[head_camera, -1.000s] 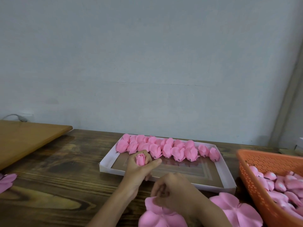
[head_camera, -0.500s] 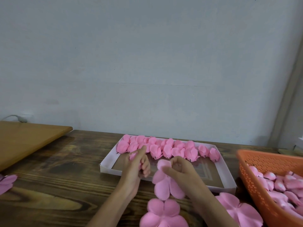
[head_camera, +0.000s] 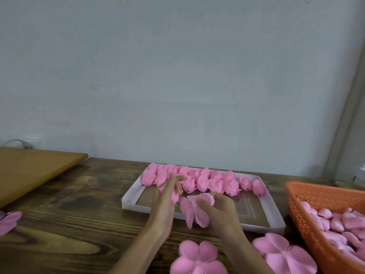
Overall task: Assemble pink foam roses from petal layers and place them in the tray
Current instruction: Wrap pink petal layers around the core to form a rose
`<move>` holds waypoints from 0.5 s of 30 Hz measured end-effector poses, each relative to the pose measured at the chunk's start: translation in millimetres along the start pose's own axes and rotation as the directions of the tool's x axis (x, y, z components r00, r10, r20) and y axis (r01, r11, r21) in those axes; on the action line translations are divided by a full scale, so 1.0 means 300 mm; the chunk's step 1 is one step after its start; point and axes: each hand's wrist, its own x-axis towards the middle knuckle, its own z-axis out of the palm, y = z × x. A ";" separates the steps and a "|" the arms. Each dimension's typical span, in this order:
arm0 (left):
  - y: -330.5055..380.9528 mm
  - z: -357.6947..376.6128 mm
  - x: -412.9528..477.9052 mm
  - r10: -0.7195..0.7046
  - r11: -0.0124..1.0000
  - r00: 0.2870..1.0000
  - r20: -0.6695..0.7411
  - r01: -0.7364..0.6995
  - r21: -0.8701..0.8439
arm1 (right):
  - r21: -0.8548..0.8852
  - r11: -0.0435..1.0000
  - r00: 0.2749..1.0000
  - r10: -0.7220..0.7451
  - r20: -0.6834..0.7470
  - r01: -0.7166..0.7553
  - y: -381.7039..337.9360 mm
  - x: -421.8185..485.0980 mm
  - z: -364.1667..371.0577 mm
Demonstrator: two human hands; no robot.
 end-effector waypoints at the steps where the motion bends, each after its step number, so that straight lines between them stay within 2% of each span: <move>1: 0.003 0.004 -0.006 -0.002 1.000 1.000 -0.001 0.002 0.001 | 0.011 1.000 1.000 -0.009 0.008 0.009 0.008 0.002 0.010; 5: 0.021 0.019 -0.029 -0.047 0.999 0.998 -0.039 0.047 -0.003 | 0.077 0.996 0.997 -0.044 0.066 0.039 0.029 0.002 0.044; 8: 0.022 0.015 -0.023 -0.029 1.000 0.999 -0.037 0.029 -0.002 | 0.094 0.993 0.989 -0.089 0.114 0.078 0.042 0.002 0.057; 15: -0.004 -0.006 -0.012 -0.018 0.998 0.999 -0.051 0.020 0.054 | 0.151 0.983 0.984 -0.121 0.132 0.101 0.063 0.015 0.058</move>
